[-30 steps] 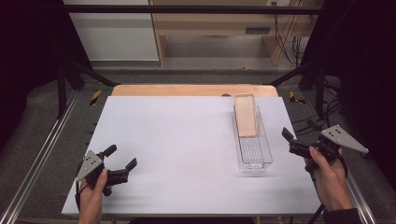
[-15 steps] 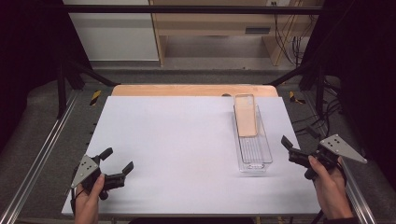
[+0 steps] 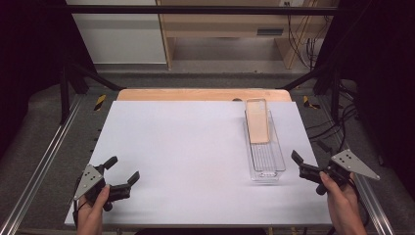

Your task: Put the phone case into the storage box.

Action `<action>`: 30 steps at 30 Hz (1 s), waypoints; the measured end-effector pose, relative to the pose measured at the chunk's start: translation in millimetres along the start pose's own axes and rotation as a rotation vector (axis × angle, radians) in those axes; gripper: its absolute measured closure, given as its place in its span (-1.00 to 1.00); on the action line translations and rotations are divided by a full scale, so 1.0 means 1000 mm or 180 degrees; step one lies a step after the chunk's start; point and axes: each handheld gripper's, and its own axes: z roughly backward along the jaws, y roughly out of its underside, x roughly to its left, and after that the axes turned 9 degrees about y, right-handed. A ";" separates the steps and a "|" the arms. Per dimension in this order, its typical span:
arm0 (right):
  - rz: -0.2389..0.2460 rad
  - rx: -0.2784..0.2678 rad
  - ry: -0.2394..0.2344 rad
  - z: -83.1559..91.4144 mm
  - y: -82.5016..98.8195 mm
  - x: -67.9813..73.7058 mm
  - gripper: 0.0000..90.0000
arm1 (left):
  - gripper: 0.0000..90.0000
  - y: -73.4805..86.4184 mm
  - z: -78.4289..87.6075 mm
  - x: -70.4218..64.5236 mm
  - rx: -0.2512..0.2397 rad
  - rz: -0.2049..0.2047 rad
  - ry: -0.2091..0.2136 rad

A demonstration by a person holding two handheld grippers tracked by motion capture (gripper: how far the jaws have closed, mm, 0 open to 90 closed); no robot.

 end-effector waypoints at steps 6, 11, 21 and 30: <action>0.0022 0.0021 -0.0025 0.004 0.010 0.005 -0.91 | -0.96 0.000 0.000 -0.001 0.0001 -0.0027 0.0024; 0.0010 0.0021 -0.0062 0.008 0.015 0.010 -0.91 | -0.96 0.000 0.000 -0.002 0.0005 -0.0031 0.0032; 0.0058 0.0023 -0.0130 0.011 0.027 0.019 -0.91 | -0.96 0.000 0.000 -0.001 -0.0003 -0.0046 0.0034; 0.0057 0.0019 -0.0200 0.006 0.038 0.029 -0.91 | -0.96 0.000 -0.001 -0.001 -0.0004 -0.0057 0.0046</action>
